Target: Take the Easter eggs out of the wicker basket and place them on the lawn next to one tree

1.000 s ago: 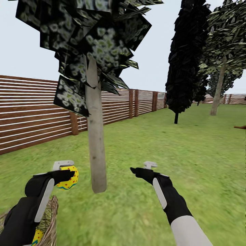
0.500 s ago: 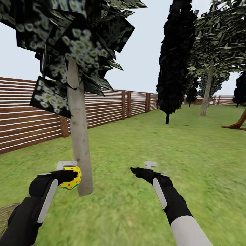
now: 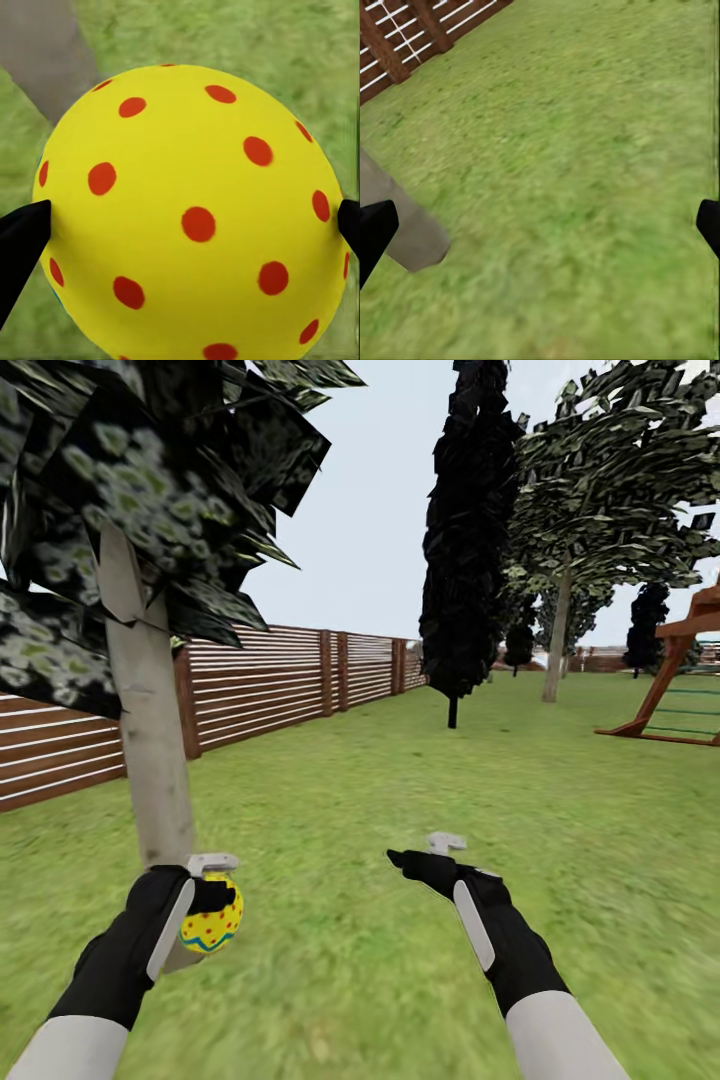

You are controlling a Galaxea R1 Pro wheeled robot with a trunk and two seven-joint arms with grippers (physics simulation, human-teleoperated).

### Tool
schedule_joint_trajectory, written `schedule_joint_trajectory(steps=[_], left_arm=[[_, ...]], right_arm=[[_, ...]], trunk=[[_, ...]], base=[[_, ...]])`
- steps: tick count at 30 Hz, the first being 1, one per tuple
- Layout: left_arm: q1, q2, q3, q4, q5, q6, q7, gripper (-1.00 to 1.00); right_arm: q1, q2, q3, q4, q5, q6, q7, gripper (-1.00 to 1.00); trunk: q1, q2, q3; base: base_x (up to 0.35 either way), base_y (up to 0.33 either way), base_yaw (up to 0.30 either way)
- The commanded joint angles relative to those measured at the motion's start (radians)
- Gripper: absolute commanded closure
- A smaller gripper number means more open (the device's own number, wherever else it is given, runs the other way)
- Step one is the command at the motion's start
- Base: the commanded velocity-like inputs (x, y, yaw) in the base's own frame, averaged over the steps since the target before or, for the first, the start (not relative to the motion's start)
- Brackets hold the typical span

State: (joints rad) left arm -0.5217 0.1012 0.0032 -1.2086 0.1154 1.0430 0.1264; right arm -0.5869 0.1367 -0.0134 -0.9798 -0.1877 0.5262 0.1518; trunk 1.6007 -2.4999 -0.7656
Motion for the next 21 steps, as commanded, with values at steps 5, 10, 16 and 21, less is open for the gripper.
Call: schedule_joint_trajectory(steps=[5,10,16,21], left_arm=[[-0.068,-0.012,0.0,0.19,0.013,0.004,0.013,1.0],[-0.172,-0.016,0.0,0.474,0.015,-0.076,0.012,1.0],[-0.216,-0.017,0.0,0.602,0.016,-0.114,0.01,1.0],[-0.231,-0.017,0.0,0.64,0.017,-0.116,0.01,1.0]], right_arm=[[-0.001,0.0,-0.001,0.0,-0.003,0.005,-0.001,-1.0],[-0.001,0.001,0.0,0.0,-0.001,0.005,-0.003,-1.0],[-0.001,0.001,0.0,0.0,0.002,0.005,-0.004,-1.0],[-0.001,0.001,0.0,0.0,0.003,0.005,-0.005,-1.0]], trunk=[[0.0,-0.001,0.005],[0.0,-0.001,0.012],[0.0,-0.001,0.02],[0.0,-0.001,0.027]], base=[[0.251,-0.199,-0.191],[0.277,-0.154,-0.191],[0.3,-0.111,-0.191],[0.333,-0.011,-0.191]])
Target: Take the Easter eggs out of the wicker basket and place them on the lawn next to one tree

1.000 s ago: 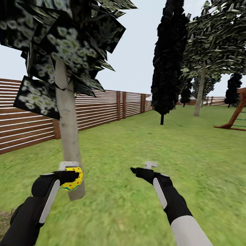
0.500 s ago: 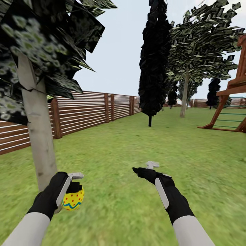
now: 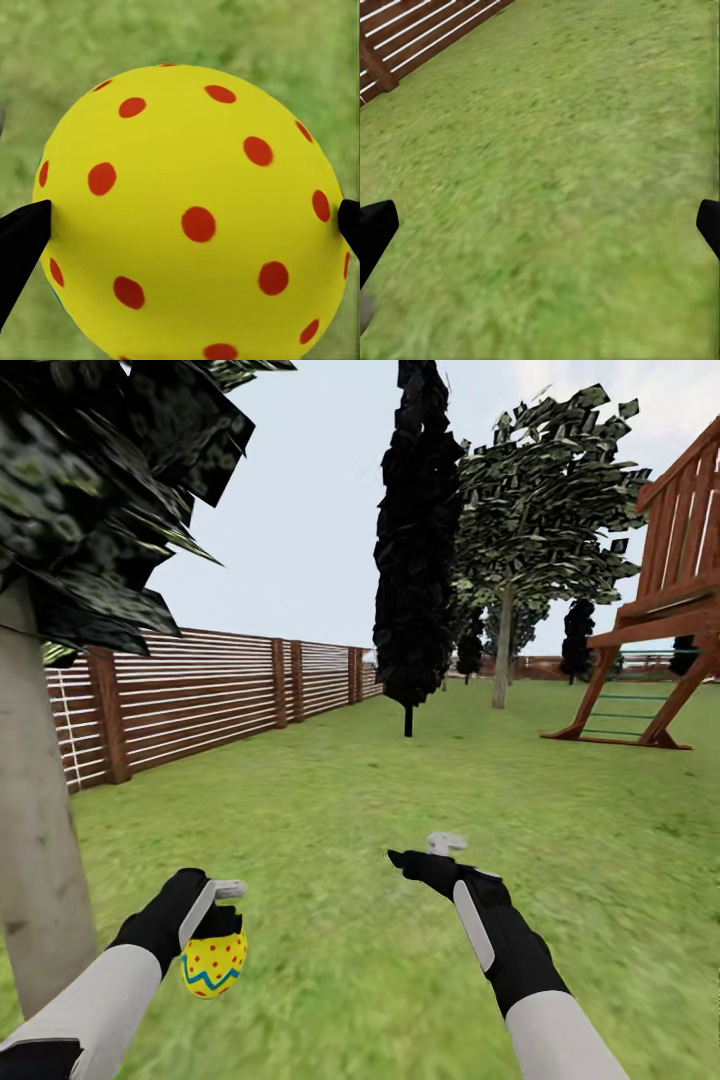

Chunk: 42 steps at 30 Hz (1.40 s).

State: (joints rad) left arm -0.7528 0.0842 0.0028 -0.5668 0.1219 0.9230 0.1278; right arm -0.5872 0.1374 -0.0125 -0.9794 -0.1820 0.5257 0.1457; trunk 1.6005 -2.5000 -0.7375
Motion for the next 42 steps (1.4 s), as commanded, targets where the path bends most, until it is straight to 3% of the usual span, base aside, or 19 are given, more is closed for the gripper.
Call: schedule_joint_trajectory(steps=[1,13,24,42], left_arm=[[-0.001,0.0,0.0,-0.001,0.01,0.004,0.009,1.0],[-0.002,0.0,0.002,0.0,0.011,0.013,0.012,1.0],[-0.002,0.0,0.002,-0.001,0.01,0.013,0.016,1.0],[-0.001,0.0,0.002,-0.006,0.015,0.014,0.013,1.0]], right_arm=[[-0.001,0.001,-0.001,-0.001,-0.003,0.005,0.002,-1.0],[0.0,0.001,0.004,-0.001,0.0,0.004,0.002,-1.0],[0.0,0.001,0.008,-0.001,-0.001,0.003,0.002,-1.0],[-0.001,0.001,0.008,-0.001,-0.001,0.004,0.002,-1.0]], trunk=[[0.0,0.0,0.0],[0.0,0.0,0.011],[0.0,0.0,0.017],[0.0,0.0,0.024]], base=[[0.337,-0.001,-0.191],[0.315,0.083,-0.125],[0.279,-0.127,0.232],[0.264,-0.056,0.101]])
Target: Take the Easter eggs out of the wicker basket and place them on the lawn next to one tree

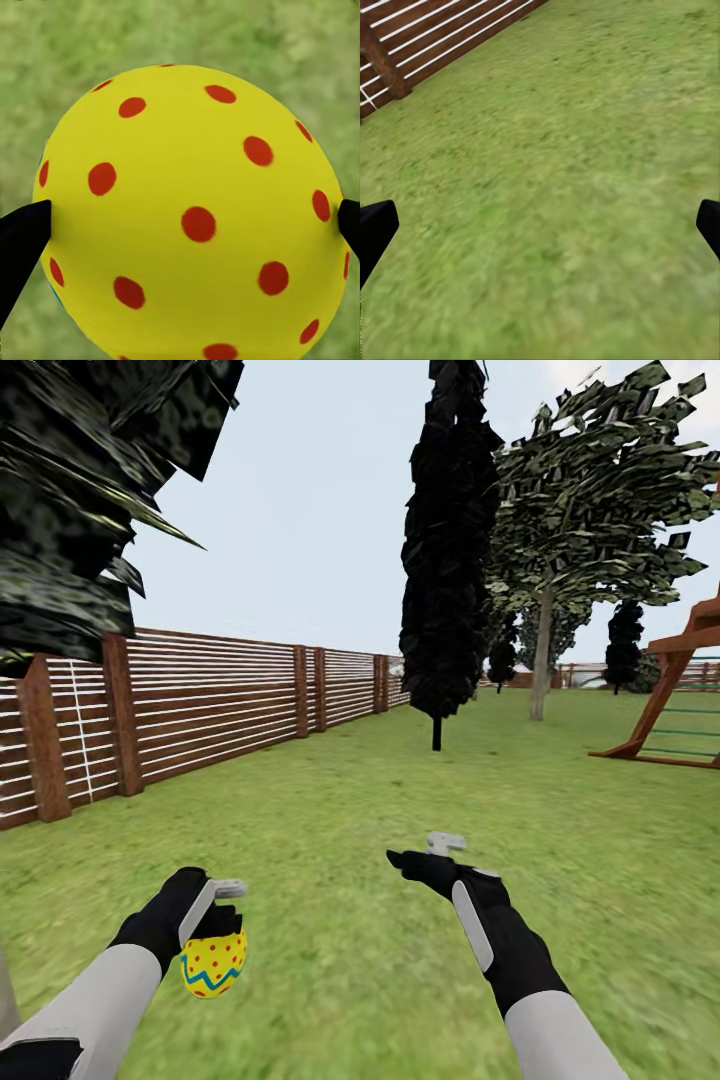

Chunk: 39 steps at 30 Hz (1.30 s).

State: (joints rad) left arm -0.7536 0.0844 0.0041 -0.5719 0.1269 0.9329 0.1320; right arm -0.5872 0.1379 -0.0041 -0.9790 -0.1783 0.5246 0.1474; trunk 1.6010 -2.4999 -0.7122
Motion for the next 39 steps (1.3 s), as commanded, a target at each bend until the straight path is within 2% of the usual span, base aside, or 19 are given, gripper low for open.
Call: schedule_joint_trajectory(steps=[1,7,28,39], left_arm=[[0.0,0.0,0.0,-0.003,0.01,0.004,0.008,1.0],[0.0,0.0,0.001,-0.005,0.01,0.004,0.007,1.0],[0.0,0.002,0.006,-0.006,0.008,0.0,0.014,1.0],[0.0,0.002,0.008,-0.006,0.008,-0.004,0.041,1.0]], right_arm=[[0.0,0.0,-0.001,-0.001,-0.004,0.005,0.0,-1.0],[0.0,0.0,-0.001,-0.001,-0.004,0.005,0.0,-1.0],[-0.001,0.0,-0.001,-0.001,-0.005,0.005,0.0,-1.0],[0.0,0.0,-0.001,-0.001,-0.005,0.005,0.0,-1.0]], trunk=[[0.0,-0.001,-0.001],[0.0,-0.001,0.003],[0.009,-0.005,-0.075],[0.014,-0.008,-0.118]], base=[[0.035,0.0,0.129],[0.007,0.0,0.129],[0.0,0.0,0.027],[0.0,0.0,0.002]])
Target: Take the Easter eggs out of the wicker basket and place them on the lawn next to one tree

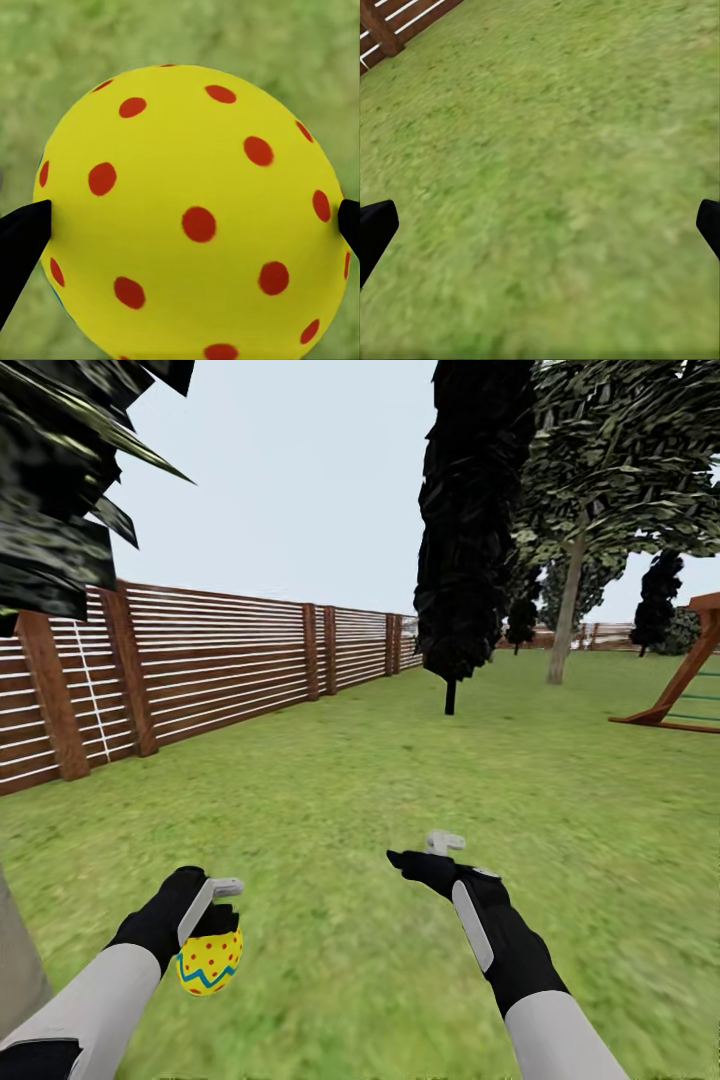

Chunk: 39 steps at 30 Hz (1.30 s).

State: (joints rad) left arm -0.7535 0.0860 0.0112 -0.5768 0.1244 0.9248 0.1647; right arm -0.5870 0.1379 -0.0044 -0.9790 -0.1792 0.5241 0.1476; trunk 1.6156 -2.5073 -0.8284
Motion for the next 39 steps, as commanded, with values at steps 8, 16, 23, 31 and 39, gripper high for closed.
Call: schedule_joint_trajectory(steps=[8,16,23,31,39], left_arm=[[0.0,-0.001,0.002,-0.001,0.012,-0.004,0.008,1.0],[0.002,-0.001,0.004,-0.001,0.01,-0.106,0.01,1.0],[0.01,0.001,0.002,0.007,0.01,-0.313,0.008,1.0],[0.047,0.0,0.004,0.011,0.015,-0.4,0.009,1.0],[0.099,0.005,0.018,0.011,0.068,-0.447,0.008,1.0]], right_arm=[[-0.001,0.0,-0.001,-0.001,-0.004,0.005,0.001,-1.0],[-0.001,0.0,-0.005,-0.004,-0.011,0.007,0.007,-1.0],[-0.001,0.0,-0.002,-0.014,-0.015,0.007,0.011,-1.0],[-0.001,0.0,0.0,-0.014,-0.015,0.008,0.01,-1.0],[-0.001,0.001,0.001,-0.013,-0.012,0.008,0.01,-1.0]], trunk=[[0.003,-0.003,-0.028],[0.007,-0.004,-0.059],[0.01,-0.006,-0.086],[0.014,-0.008,-0.117],[0.017,-0.01,-0.148]], base=[[0.0,0.0,0.136],[0.0,0.0,0.01],[0.0,0.0,0.0],[0.0,0.0,0.0],[0.0,0.0,0.0]])
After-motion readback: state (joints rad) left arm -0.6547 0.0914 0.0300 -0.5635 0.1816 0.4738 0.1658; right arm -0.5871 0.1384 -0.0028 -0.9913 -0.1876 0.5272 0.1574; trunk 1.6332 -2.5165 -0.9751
